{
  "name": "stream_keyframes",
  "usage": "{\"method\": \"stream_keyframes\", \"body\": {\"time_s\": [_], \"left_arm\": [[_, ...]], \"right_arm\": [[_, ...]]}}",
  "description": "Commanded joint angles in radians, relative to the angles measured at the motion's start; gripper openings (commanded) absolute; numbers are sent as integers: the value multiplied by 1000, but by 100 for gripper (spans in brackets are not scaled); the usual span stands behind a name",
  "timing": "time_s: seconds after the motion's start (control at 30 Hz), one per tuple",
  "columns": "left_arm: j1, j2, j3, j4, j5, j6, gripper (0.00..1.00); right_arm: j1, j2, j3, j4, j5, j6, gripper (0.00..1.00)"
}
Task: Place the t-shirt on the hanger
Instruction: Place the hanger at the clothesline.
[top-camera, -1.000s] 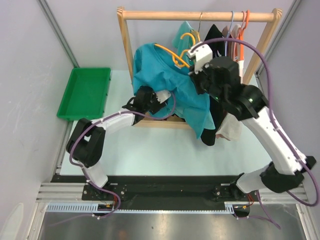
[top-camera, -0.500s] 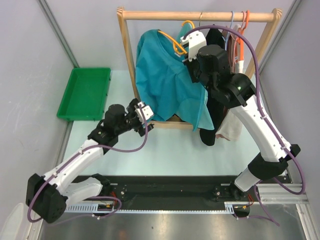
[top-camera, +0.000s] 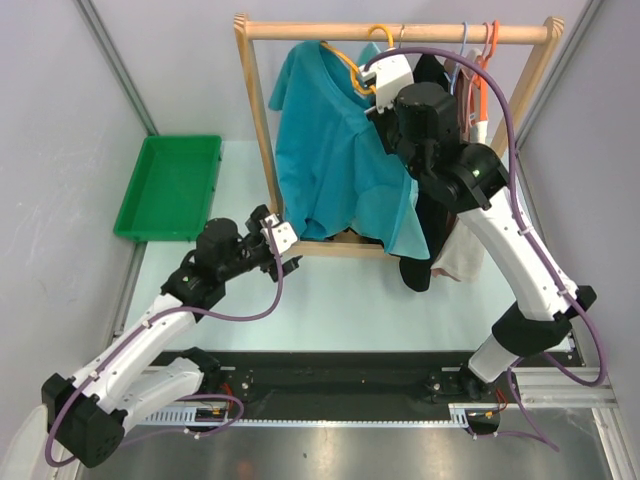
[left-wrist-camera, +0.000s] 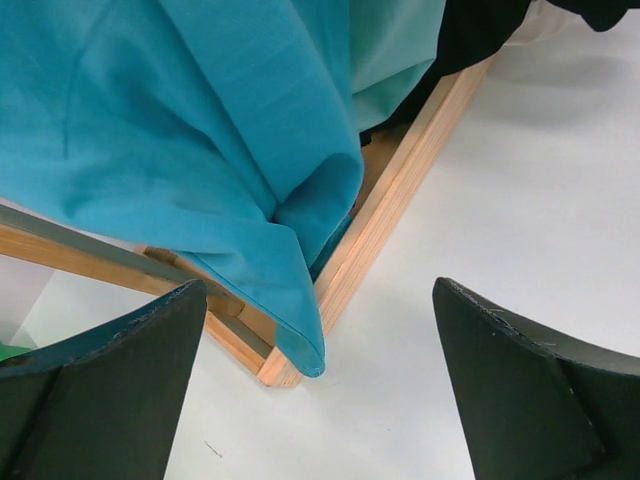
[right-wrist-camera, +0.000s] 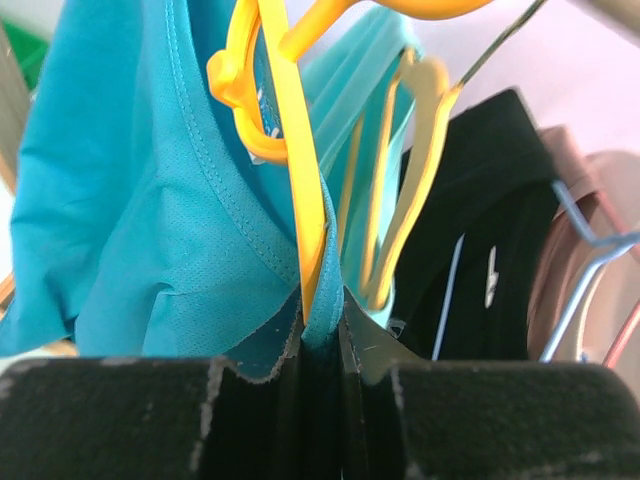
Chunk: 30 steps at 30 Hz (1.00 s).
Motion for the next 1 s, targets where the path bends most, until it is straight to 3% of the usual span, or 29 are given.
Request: {"method": "stream_keyframes", "body": {"time_s": [0.0, 0.33, 0.67, 0.8, 0.97], "left_arm": [[-1, -21, 34, 11, 1, 27, 100], [1, -38, 57, -34, -8, -10, 100], [-1, -110, 40, -100, -15, -10, 100], [1, -123, 39, -130, -30, -21, 100], [4, -153, 23, -161, -38, -32, 100]], "right_arm": [[-7, 32, 88, 157, 62, -54, 0], [-25, 166, 175, 220, 108, -121, 0], [-45, 165, 86, 136, 110, -49, 0], [-43, 117, 28, 100, 81, -19, 16], [-43, -2, -76, 99, 23, 1, 47]]}}
